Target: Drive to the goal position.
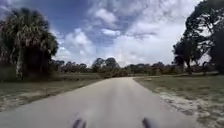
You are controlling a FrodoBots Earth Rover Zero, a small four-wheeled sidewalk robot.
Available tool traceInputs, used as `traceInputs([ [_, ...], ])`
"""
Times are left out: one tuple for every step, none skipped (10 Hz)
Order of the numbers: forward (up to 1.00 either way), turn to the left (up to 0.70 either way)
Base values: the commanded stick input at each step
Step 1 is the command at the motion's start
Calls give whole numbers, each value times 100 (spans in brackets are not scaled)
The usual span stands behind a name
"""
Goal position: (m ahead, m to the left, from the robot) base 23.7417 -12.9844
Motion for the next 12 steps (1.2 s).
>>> traceInputs([
  [69,3],
  [69,3],
  [69,3],
  [69,3],
  [69,3],
  [69,3],
  [69,3],
  [69,3],
  [69,3],
  [69,3],
  [69,3],
  [69,3],
])
